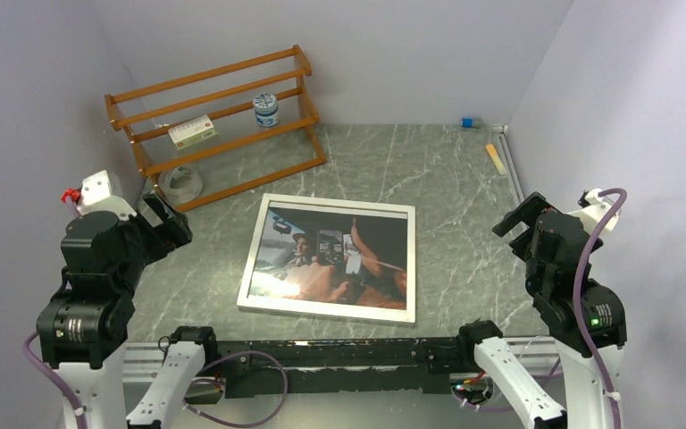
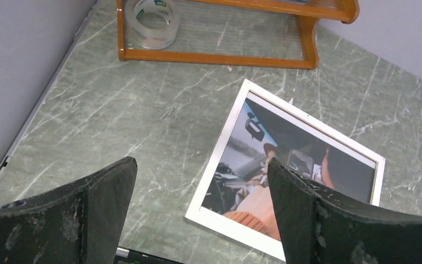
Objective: Put the photo into the frame
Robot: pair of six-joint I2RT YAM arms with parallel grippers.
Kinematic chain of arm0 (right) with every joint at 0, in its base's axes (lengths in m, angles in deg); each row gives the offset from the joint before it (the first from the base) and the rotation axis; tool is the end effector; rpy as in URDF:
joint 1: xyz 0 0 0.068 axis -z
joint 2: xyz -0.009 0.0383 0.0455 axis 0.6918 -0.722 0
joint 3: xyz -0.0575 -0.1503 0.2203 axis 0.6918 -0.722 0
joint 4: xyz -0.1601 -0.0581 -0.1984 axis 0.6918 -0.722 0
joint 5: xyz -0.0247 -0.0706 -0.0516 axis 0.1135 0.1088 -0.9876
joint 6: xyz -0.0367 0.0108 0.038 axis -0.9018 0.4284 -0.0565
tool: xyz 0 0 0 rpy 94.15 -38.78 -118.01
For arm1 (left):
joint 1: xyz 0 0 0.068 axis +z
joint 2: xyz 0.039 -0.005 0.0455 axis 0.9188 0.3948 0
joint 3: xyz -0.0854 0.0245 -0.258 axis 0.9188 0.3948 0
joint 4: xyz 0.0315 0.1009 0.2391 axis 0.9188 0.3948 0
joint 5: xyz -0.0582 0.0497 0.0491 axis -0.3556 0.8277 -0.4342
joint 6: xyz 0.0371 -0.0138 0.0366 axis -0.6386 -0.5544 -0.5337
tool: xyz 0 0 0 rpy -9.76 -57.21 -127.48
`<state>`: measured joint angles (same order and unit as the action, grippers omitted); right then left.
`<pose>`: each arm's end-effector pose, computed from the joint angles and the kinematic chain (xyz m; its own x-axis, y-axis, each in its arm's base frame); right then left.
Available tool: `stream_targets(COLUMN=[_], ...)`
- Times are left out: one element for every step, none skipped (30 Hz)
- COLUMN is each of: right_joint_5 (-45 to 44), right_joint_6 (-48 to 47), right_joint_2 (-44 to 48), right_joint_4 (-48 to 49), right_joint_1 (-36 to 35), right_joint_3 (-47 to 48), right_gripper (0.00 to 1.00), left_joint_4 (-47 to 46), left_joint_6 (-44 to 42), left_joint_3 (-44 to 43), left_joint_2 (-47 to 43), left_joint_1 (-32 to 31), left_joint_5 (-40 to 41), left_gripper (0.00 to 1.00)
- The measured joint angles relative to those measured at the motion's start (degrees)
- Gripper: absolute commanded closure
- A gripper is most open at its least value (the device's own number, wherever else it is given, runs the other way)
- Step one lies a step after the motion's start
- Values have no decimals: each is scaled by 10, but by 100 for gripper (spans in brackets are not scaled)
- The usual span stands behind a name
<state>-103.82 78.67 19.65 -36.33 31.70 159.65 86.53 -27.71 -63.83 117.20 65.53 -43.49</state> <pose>0.0611 -0.0077 0.4201 -0.1822 0.4539 -0.8723 0.5301 0.7925 0.3016 0.0598 0.0050 0.4439 -0.3108 -0.4121 -0.8565 -0.3011 0.8974 -0.3225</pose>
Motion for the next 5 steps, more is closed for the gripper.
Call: stream_targets(right_joint_5=[0, 1, 2, 3, 4], right_joint_6=[-2, -4, -7, -10, -15], right_joint_2=[0, 0, -1, -3, -6], right_joint_4=[-2, -3, -6, -6, -6], right_joint_1=[0, 0, 0, 0, 0], right_joint_3=[0, 1, 3, 6, 9], right_gripper=[4, 5, 5, 5, 4], left_joint_4=[5, 8, 13, 18, 22], left_joint_6=[0, 0, -1, -1, -1], left_joint_3=[0, 0, 0, 0, 0], left_joint_2=[-5, -8, -9, -9, -7], left_joint_1=[0, 0, 0, 0, 0], left_joint_5=[0, 0, 0, -1, -1], left_gripper=[6, 6, 6, 6, 6])
